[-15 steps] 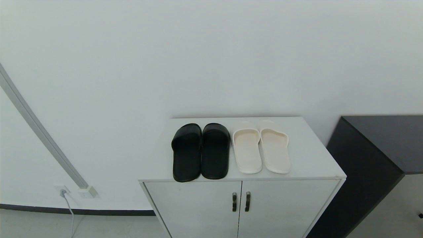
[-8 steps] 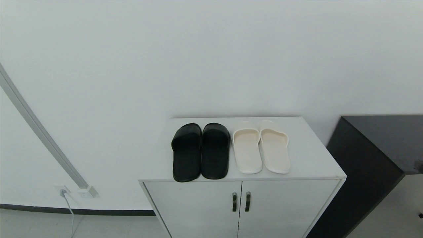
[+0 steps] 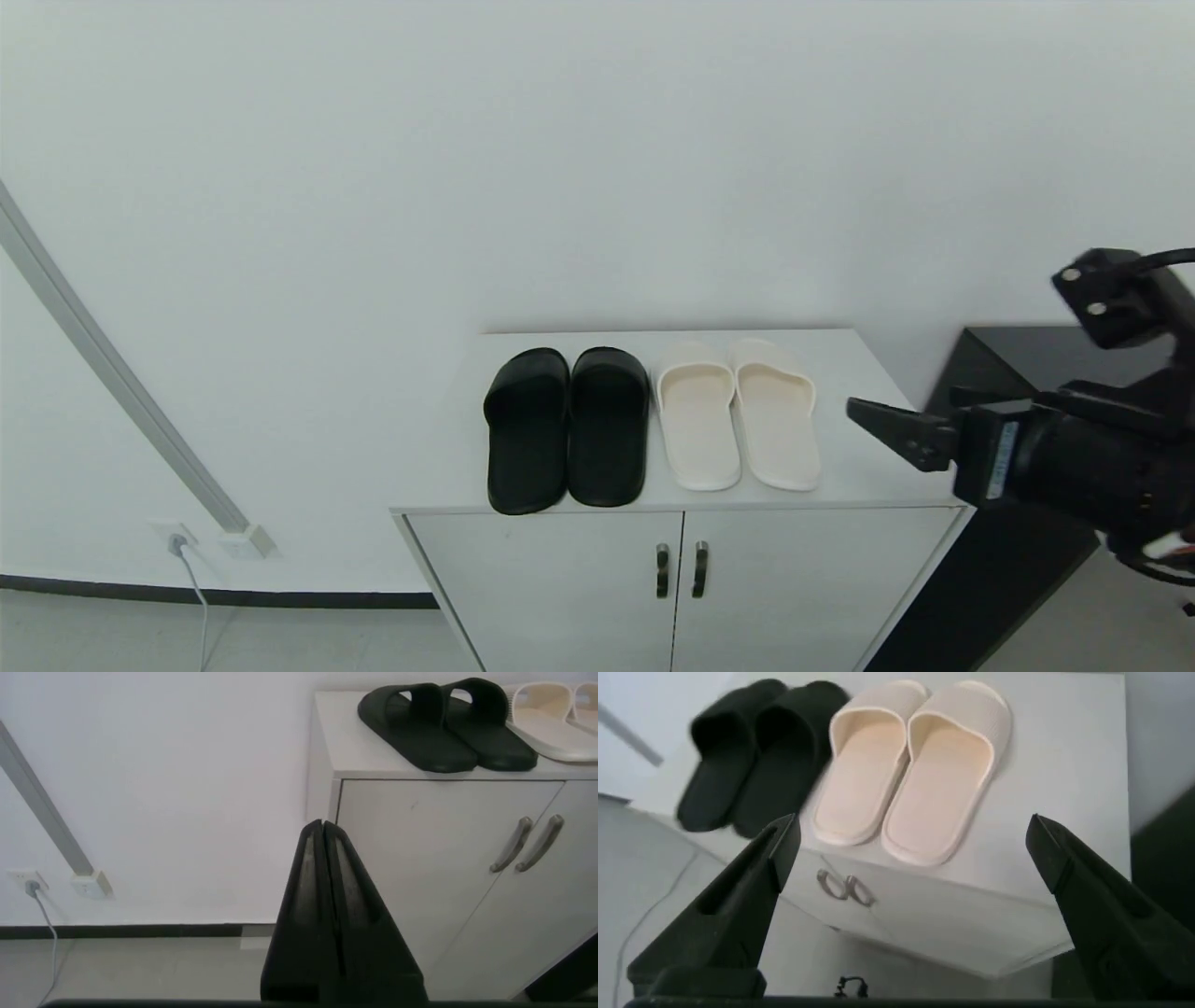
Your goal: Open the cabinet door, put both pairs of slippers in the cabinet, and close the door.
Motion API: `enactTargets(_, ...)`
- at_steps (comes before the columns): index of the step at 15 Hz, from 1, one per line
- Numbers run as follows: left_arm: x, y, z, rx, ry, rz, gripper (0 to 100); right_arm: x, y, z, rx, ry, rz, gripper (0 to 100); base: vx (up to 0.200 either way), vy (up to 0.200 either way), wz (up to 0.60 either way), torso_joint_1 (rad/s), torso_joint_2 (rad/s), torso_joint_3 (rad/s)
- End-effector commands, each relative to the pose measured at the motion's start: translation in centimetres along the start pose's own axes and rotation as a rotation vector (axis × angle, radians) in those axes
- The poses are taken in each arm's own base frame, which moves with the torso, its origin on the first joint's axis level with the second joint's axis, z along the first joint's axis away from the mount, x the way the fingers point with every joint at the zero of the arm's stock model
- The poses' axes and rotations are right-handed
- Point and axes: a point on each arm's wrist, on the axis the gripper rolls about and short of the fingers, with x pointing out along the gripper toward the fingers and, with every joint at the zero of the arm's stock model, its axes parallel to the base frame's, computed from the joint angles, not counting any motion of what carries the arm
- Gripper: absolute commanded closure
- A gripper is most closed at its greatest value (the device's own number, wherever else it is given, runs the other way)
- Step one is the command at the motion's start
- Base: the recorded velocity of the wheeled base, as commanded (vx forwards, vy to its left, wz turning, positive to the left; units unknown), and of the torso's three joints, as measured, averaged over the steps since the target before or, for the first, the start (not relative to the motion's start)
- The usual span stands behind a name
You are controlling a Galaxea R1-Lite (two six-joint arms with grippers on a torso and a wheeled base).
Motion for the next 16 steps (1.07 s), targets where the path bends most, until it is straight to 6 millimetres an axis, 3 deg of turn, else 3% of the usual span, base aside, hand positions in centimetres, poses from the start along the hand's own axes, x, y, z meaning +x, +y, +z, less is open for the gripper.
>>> enactTargets(1, 0.0, 0.0, 0.0, -0.001, 0.0, 0.001, 100, 6.1, 2.9, -3.1, -0.04, 0.065, -0.06, 0, 0.0, 0.0, 0.0, 0.0, 0.0, 0.0)
enactTargets(5, 0.0, 0.0, 0.0, -0.001, 0.0, 0.001, 100, 12.2, 4.7, -4.7, -0.039, -0.016, -0.178, 0, 0.0, 0.0, 0.0, 0.0, 0.0, 0.0)
enactTargets(9, 0.0, 0.0, 0.0, -0.001, 0.0, 0.001, 100, 15.4, 5.2, -5.4, -0.041, -0.011, -0.206, 0, 0.0, 0.0, 0.0, 0.0, 0.0, 0.0)
enactTargets(16, 0.0, 0.0, 0.0, -0.001, 0.0, 0.001, 100, 19.4, 4.9, -6.1, -0.032, -0.014, -0.246, 0, 0.0, 0.0, 0.0, 0.0, 0.0, 0.0)
